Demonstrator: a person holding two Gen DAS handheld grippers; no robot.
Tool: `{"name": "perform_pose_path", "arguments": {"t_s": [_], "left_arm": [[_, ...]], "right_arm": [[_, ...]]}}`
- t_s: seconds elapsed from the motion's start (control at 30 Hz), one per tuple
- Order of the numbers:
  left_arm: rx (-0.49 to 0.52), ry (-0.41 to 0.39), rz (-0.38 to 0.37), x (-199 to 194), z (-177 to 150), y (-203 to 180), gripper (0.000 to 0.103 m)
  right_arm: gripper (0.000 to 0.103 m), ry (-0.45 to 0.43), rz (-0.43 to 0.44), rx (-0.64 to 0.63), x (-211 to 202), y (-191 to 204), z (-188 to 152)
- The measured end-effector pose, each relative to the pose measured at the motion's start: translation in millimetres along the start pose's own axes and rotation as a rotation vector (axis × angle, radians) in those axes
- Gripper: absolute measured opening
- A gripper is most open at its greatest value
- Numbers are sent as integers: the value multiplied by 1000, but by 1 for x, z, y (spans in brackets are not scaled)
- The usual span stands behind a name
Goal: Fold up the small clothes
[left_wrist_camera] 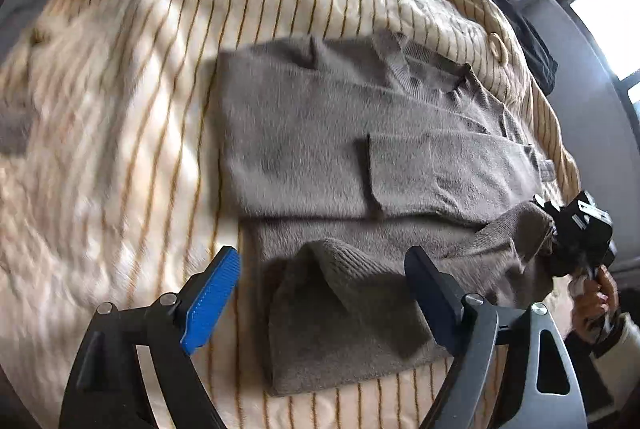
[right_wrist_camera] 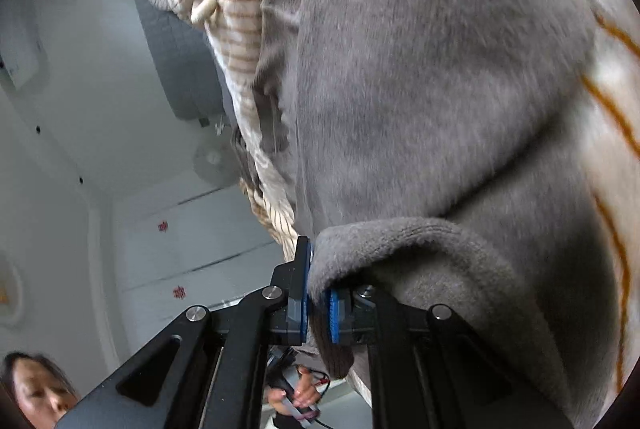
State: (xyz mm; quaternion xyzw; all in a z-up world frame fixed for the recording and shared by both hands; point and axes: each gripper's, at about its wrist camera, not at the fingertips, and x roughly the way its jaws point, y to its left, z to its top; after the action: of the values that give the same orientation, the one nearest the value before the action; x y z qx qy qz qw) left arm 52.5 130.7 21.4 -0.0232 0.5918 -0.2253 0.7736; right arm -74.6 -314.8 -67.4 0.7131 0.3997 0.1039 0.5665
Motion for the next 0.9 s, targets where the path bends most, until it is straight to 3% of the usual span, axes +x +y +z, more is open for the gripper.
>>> {"name": "perform_pose_path", "arguments": {"t_s": [0.07,0.13,0.2,0.23,0.4,0.47,0.57,0.7,0.77,0.9], "left_arm": [[57,-12,17,-1,1,-9,85],[161,-6,35,3,-1,-22,85],[212,5,37,8,-3,-30,85],[229,12,28,13,-4,-34,85],[191,11,-20,13,2,-36,85],[147,-16,-31,4,4,-27,85],[99,-38,3,-4,7,-9,85],[217,-14,52,5,4,-16,85],[301,3,43,20,4,-32,85],[291,25,31,55,21,-42,85]], "right_arm": [[12,-5,-29,-5,2,7,1],[27,-22,-78,-39,0,19,2],[68,-45,-115,-95,-6,31,3],[72,-53,-141,-129,-8,37,3],[72,-17,-338,-320,-4,64,1],[72,-3,-473,-450,4,77,-7],[72,1,-628,-632,14,92,-22],[72,-34,-733,-783,14,102,-32],[72,-2,-766,-849,23,106,-35],[72,56,-864,-975,56,107,-34]]}}
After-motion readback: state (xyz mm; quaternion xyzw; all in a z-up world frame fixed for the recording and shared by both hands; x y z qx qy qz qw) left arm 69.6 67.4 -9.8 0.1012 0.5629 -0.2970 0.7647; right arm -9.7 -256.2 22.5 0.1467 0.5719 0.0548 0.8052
